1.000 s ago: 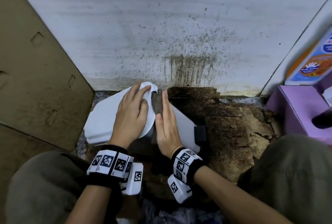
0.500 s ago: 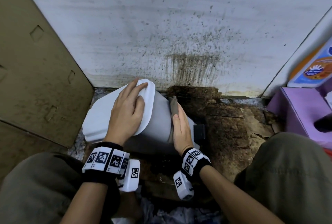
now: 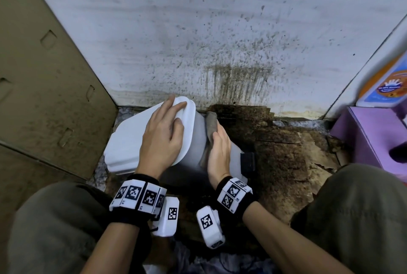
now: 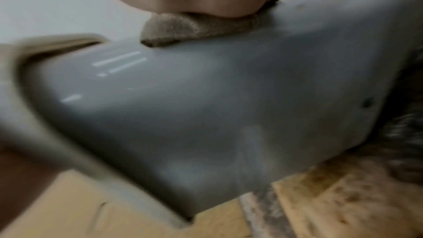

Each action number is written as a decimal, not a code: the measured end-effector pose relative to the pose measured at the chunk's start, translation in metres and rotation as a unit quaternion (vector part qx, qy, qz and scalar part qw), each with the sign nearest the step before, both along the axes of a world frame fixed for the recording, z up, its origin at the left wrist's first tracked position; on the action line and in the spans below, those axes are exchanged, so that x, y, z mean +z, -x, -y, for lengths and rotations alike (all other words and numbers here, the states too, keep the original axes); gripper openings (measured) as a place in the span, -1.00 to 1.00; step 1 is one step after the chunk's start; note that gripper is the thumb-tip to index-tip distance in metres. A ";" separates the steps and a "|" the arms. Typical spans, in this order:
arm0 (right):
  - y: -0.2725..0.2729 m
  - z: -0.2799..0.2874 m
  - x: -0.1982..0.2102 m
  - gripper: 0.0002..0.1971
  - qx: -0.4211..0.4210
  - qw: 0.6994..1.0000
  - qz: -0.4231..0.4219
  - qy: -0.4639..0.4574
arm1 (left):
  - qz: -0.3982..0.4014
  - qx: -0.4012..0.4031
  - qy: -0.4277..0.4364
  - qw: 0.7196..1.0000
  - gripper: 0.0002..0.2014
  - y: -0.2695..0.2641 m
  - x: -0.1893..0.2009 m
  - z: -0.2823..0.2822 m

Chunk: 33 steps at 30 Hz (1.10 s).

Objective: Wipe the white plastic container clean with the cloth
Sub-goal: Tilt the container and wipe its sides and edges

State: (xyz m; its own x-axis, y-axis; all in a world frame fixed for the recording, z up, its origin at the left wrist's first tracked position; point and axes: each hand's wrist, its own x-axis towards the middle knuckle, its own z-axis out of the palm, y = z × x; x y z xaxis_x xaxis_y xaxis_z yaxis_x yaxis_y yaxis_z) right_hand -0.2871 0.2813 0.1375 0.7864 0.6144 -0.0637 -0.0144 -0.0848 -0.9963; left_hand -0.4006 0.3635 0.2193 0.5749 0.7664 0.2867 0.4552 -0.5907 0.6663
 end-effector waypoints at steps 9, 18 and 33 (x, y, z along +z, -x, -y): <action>0.017 0.001 0.022 -0.44 0.084 0.979 0.187 0.008 | -0.003 -0.002 0.003 1.000 -0.55 0.002 -0.001 0.001; -0.020 0.010 -0.027 -0.46 0.086 0.986 0.142 0.031 | 0.029 -0.002 0.022 0.999 -0.57 0.007 0.001 -0.005; -0.043 0.022 -0.053 -0.59 0.015 0.991 0.076 0.105 | 0.059 0.005 0.037 0.998 -0.57 0.018 0.000 -0.009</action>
State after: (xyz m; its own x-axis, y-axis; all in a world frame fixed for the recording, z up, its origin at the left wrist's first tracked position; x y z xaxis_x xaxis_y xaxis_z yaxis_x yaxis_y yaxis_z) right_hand -0.2441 0.2596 0.0850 0.7788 0.6229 -0.0744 0.1410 -0.2894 -0.9468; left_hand -0.4181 0.3728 0.2190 0.5332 0.7932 0.2941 0.3758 -0.5336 0.7576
